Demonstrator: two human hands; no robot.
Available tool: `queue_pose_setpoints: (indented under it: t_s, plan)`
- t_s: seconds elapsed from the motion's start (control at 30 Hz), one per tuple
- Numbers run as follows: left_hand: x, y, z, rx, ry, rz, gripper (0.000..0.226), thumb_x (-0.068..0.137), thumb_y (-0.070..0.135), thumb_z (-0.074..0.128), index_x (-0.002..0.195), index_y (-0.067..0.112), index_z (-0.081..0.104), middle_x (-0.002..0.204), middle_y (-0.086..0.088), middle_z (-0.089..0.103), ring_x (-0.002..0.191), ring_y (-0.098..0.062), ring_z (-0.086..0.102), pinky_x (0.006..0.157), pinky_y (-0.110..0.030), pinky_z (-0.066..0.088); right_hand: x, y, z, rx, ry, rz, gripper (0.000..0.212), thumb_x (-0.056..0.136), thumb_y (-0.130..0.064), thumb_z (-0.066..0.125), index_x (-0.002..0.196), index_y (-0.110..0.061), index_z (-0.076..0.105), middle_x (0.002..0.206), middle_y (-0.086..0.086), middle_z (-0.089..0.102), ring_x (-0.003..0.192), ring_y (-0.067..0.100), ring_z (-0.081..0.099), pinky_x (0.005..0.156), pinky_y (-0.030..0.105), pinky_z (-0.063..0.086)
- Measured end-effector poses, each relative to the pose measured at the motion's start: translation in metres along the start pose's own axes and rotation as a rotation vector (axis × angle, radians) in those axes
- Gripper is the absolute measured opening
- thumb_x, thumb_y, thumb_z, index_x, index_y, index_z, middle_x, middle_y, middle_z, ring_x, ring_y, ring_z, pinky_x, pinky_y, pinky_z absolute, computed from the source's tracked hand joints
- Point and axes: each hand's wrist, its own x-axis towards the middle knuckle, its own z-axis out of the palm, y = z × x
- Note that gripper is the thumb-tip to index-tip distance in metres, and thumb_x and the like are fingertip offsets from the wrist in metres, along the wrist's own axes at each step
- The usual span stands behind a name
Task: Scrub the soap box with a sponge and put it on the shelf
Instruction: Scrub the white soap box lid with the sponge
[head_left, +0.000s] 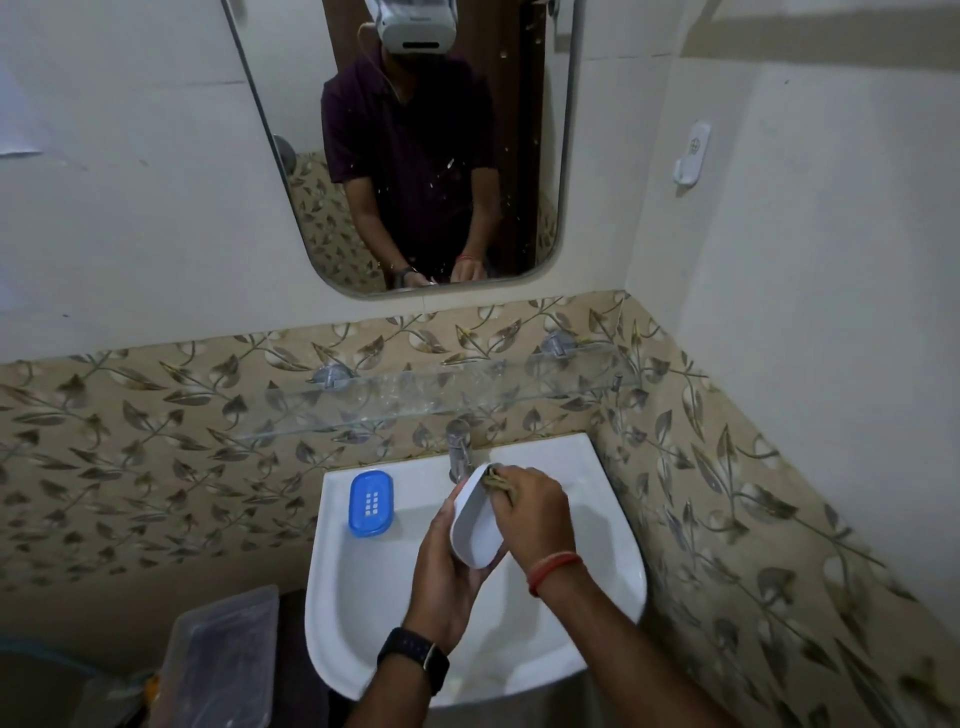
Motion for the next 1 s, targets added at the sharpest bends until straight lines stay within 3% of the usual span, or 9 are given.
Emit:
queue_pose_setpoints:
  t_s: [0.1, 0.27, 0.4, 0.53, 0.67, 0.73, 0.87, 1.0]
  plan:
    - [0.001, 0.011, 0.002, 0.056, -0.027, 0.058, 0.051, 0.093, 0.051, 0.052, 0.138, 0.029, 0.057, 0.131, -0.008, 0.069, 0.121, -0.029, 0.063, 0.092, -0.044, 0.055, -0.01, -0.011, 0.003, 0.049, -0.042, -0.154, 0.022, 0.088, -0.012, 0.063, 0.107, -0.012, 0.072, 0.102, 0.008, 0.074, 0.092, 0.02, 0.066, 0.085, 0.027, 0.055]
    - [0.002, 0.022, 0.002, 0.092, -0.047, 0.095, 0.039, 0.105, 0.042, 0.04, 0.137, 0.029, 0.059, 0.135, -0.011, 0.065, 0.126, -0.028, 0.061, 0.096, -0.04, 0.056, -0.021, -0.011, 0.0, 0.052, -0.248, -0.357, 0.022, 0.081, -0.01, 0.06, 0.098, -0.017, 0.072, 0.091, 0.006, 0.072, 0.085, 0.02, 0.062, 0.079, 0.03, 0.053]
    - [0.0, 0.015, -0.003, 0.074, -0.038, 0.11, 0.036, 0.104, 0.038, 0.044, 0.133, 0.03, 0.063, 0.134, -0.006, 0.067, 0.121, -0.026, 0.064, 0.099, -0.048, 0.053, -0.003, -0.006, -0.002, -0.015, -0.218, -0.262, 0.02, 0.083, -0.011, 0.061, 0.098, -0.012, 0.074, 0.088, 0.013, 0.071, 0.083, 0.026, 0.063, 0.078, 0.033, 0.054]
    - [0.0, 0.013, -0.005, 0.041, -0.014, 0.081, 0.035, 0.102, 0.039, 0.047, 0.131, 0.031, 0.065, 0.133, -0.006, 0.067, 0.119, -0.026, 0.065, 0.093, -0.046, 0.056, 0.009, -0.009, 0.0, -0.004, -0.116, -0.135, 0.019, 0.088, -0.01, 0.06, 0.102, -0.008, 0.073, 0.093, 0.015, 0.071, 0.086, 0.027, 0.065, 0.08, 0.031, 0.053]
    - [0.003, 0.024, -0.004, 0.049, -0.005, 0.1, 0.042, 0.095, 0.043, 0.054, 0.133, 0.027, 0.063, 0.134, -0.013, 0.066, 0.122, -0.028, 0.063, 0.094, -0.039, 0.057, -0.022, -0.026, 0.007, 0.101, -0.294, -0.328, 0.022, 0.085, -0.01, 0.057, 0.099, -0.017, 0.073, 0.093, 0.007, 0.071, 0.086, 0.02, 0.063, 0.081, 0.032, 0.054]
    - [0.004, 0.029, -0.003, 0.086, -0.01, 0.098, 0.04, 0.098, 0.04, 0.052, 0.133, 0.025, 0.063, 0.134, -0.015, 0.066, 0.124, -0.031, 0.062, 0.101, -0.043, 0.052, -0.027, -0.022, 0.003, 0.112, -0.361, -0.379, 0.023, 0.083, -0.011, 0.055, 0.098, -0.019, 0.07, 0.09, 0.006, 0.069, 0.085, 0.021, 0.061, 0.079, 0.031, 0.052]
    - [0.002, 0.025, -0.005, 0.105, -0.02, 0.089, 0.037, 0.105, 0.036, 0.043, 0.134, 0.025, 0.063, 0.133, -0.011, 0.067, 0.123, -0.03, 0.063, 0.107, -0.054, 0.046, -0.001, -0.007, -0.006, -0.025, -0.235, -0.349, 0.026, 0.08, -0.004, 0.06, 0.101, -0.013, 0.072, 0.088, 0.012, 0.069, 0.084, 0.029, 0.061, 0.079, 0.034, 0.051]
    - [-0.001, 0.025, 0.003, 0.069, -0.01, 0.092, 0.037, 0.098, 0.036, 0.053, 0.132, 0.026, 0.064, 0.131, -0.01, 0.068, 0.119, -0.03, 0.063, 0.095, -0.05, 0.056, 0.017, -0.012, -0.006, 0.011, -0.075, -0.192, 0.023, 0.083, -0.003, 0.064, 0.105, -0.006, 0.072, 0.096, 0.016, 0.071, 0.09, 0.03, 0.064, 0.081, 0.034, 0.053]
